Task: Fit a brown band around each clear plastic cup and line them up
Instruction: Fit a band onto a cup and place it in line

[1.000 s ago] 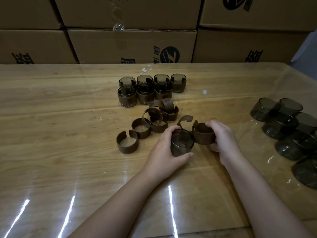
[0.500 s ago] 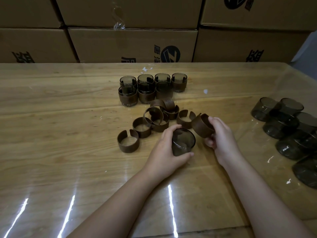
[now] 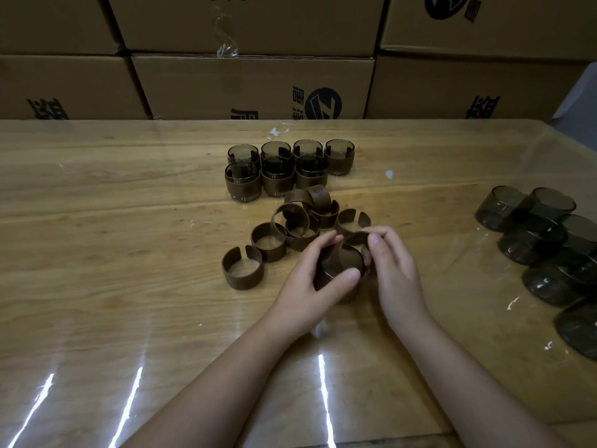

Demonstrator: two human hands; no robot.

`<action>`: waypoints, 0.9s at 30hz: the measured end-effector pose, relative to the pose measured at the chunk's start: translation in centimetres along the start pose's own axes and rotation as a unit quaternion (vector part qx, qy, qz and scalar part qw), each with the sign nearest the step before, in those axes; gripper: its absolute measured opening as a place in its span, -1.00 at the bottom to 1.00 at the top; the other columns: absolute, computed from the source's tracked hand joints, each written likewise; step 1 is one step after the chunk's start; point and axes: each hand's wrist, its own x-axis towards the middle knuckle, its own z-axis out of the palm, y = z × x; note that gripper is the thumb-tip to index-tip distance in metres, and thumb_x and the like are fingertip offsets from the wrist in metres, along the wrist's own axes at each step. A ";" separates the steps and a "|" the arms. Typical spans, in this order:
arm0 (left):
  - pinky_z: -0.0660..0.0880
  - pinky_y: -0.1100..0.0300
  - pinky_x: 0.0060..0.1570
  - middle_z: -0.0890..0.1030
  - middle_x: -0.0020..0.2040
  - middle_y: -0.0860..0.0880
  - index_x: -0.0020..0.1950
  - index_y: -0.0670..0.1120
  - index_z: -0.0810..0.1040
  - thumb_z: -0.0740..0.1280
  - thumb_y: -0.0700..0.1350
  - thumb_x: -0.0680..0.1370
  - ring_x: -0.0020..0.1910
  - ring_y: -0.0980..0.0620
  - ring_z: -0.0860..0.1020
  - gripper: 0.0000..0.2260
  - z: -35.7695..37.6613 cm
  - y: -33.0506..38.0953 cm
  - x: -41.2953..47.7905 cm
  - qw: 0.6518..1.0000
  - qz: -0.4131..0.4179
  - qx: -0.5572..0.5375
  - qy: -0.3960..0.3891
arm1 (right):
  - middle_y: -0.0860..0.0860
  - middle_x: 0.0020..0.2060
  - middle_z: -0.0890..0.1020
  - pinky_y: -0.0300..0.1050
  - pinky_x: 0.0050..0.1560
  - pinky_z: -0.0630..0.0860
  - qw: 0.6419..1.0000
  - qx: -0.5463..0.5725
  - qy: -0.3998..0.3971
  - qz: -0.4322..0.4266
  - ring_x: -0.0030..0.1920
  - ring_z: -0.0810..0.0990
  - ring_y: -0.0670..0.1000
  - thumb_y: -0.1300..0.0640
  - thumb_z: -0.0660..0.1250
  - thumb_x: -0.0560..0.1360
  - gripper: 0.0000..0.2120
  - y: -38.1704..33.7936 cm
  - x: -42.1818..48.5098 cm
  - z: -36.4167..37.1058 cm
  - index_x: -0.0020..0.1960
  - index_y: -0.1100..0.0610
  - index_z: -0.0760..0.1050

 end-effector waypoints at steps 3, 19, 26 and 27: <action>0.35 0.39 0.25 0.46 0.33 0.10 0.38 0.06 0.36 0.21 0.28 0.41 0.31 0.27 0.41 -0.41 -0.1 0.2 0.2 0.999 0.005 -0.036 0.012 | -0.17 -0.08 0.61 -0.29 -0.06 0.51 0.993 -0.100 -0.013 -0.070 -0.01 0.58 -0.14 -0.06 0.16 0.53 -0.78 -0.1 -0.7 0.8 0.04 0.00 0.51; 0.39 0.34 0.26 0.49 0.26 0.13 0.43 -0.09 0.35 0.13 -0.05 0.63 0.27 0.27 0.45 -0.63 0.2 0.9 0.3 0.998 0.005 -0.037 0.040 | -0.15 0.11 0.59 -0.33 0.14 0.45 0.999 -0.026 -0.039 0.023 0.17 0.54 -0.21 -0.08 0.11 0.54 -0.69 0.4 -0.9 1.4 0.22 -0.08 0.45; 0.41 0.30 0.26 0.49 0.26 0.13 0.39 0.03 0.36 0.14 -0.05 0.65 0.26 0.23 0.45 -0.70 0.7 1.2 0.3 0.998 -0.006 -0.039 0.056 | -0.10 0.08 0.65 -0.35 0.12 0.47 0.999 -0.007 0.002 0.042 0.16 0.56 -0.21 -0.04 0.06 0.59 -0.61 0.6 -1.0 1.5 0.25 0.07 0.54; 0.41 0.33 0.23 0.49 0.24 0.16 0.36 0.06 0.37 0.14 -0.06 0.65 0.25 0.25 0.45 -0.73 0.8 1.2 0.3 0.997 -0.007 -0.041 0.059 | -0.10 0.07 0.65 -0.33 0.13 0.48 0.999 0.002 0.007 0.048 0.16 0.57 -0.19 -0.02 0.06 0.61 -0.64 0.5 -1.0 1.6 0.23 0.05 0.55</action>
